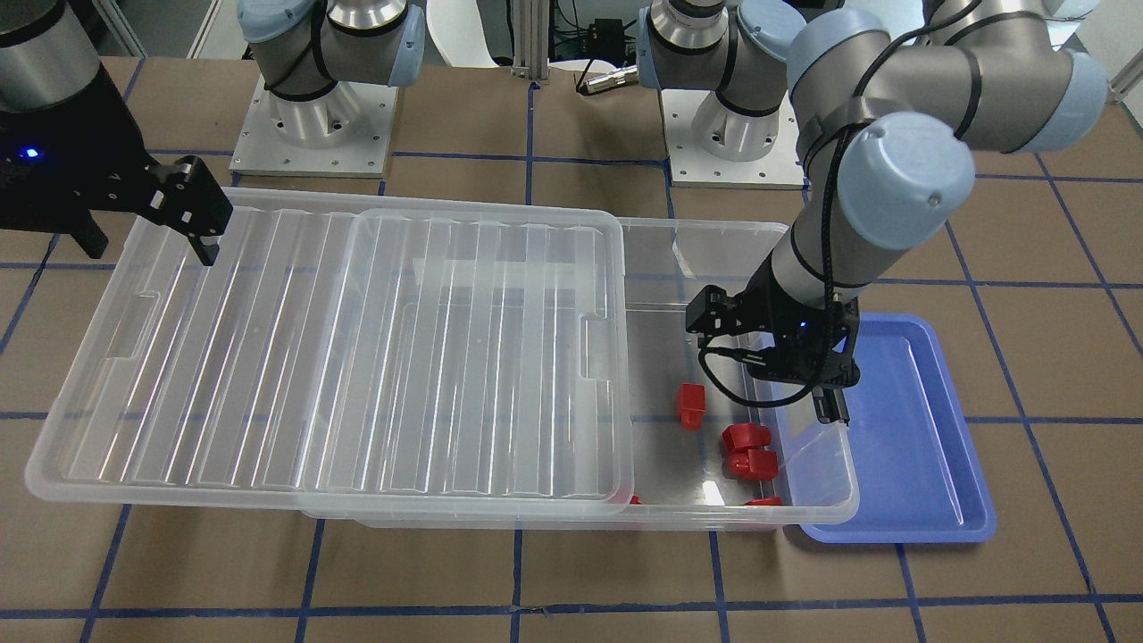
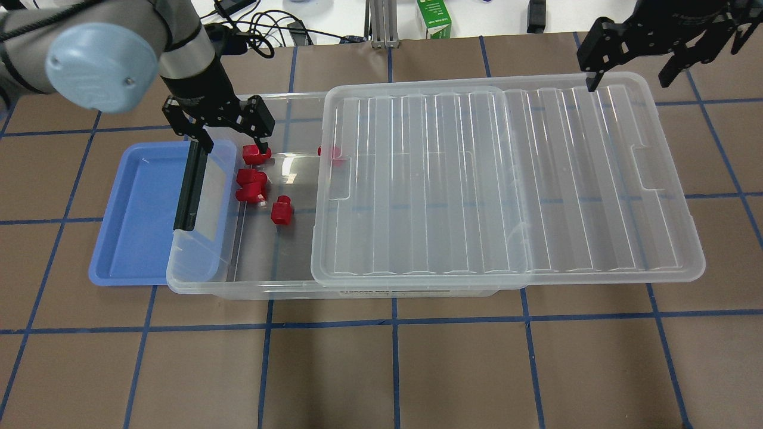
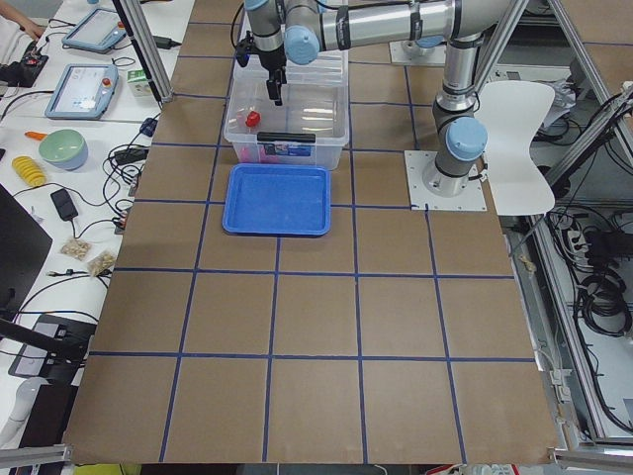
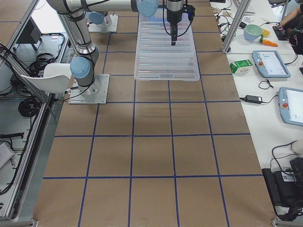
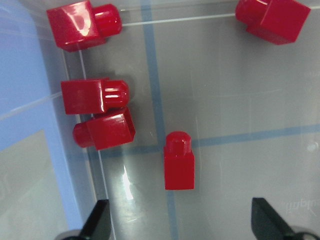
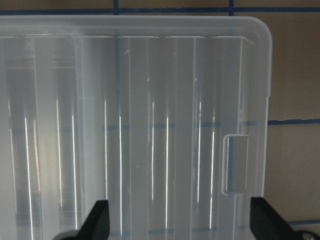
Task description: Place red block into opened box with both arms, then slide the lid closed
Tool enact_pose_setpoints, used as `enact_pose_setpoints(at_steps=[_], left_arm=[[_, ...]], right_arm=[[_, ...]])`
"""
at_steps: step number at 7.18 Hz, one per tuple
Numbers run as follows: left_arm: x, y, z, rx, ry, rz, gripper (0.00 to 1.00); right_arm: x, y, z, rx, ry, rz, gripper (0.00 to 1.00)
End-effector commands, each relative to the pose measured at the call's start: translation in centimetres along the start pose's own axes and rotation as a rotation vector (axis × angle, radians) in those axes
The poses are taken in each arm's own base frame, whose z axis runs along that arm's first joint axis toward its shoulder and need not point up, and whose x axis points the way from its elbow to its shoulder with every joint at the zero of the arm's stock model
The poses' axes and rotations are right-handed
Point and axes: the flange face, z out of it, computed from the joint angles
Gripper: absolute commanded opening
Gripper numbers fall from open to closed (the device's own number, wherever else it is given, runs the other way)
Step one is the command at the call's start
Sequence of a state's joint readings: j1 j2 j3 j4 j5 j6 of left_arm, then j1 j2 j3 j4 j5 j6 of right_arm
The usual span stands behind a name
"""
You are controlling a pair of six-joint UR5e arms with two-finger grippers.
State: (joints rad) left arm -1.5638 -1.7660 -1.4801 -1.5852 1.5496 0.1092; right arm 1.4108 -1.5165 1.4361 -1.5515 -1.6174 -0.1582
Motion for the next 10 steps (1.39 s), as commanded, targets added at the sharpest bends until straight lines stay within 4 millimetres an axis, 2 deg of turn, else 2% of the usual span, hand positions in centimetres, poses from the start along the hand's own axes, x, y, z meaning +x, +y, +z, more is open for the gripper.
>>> enact_pose_setpoints(at_steps=[1,2,3,4,6,8,10], left_arm=[[0.5,3.9,-4.9,0.009,-0.006,0.007,1.00],[0.7,5.2,-5.7,-0.001,-0.004,0.007,1.00],[0.5,6.0,-6.3,0.000,-0.004,0.001,1.00],[0.3,6.0,-5.9,-0.012,-0.004,-0.003,1.00],[-0.1,6.8,-5.3,-0.039,0.001,-0.008,1.00],[-0.2,6.8,-5.3,-0.040,0.001,-0.008,1.00],[-0.5,6.8,-5.2,-0.045,0.003,-0.011,1.00]], right_arm=[[8.4,0.9,-0.1,-0.030,0.006,-0.075,1.00],[13.6,1.6,0.7,-0.043,-0.001,-0.109,1.00],[18.2,2.7,1.2,-0.051,-0.009,-0.031,1.00],[20.3,3.7,3.5,-0.081,-0.030,0.019,1.00],[20.4,3.9,10.9,-0.111,-0.050,0.008,1.00],[19.7,4.8,16.8,-0.090,-0.038,0.010,1.00],[18.8,5.2,18.5,-0.063,-0.072,0.012,1.00]])
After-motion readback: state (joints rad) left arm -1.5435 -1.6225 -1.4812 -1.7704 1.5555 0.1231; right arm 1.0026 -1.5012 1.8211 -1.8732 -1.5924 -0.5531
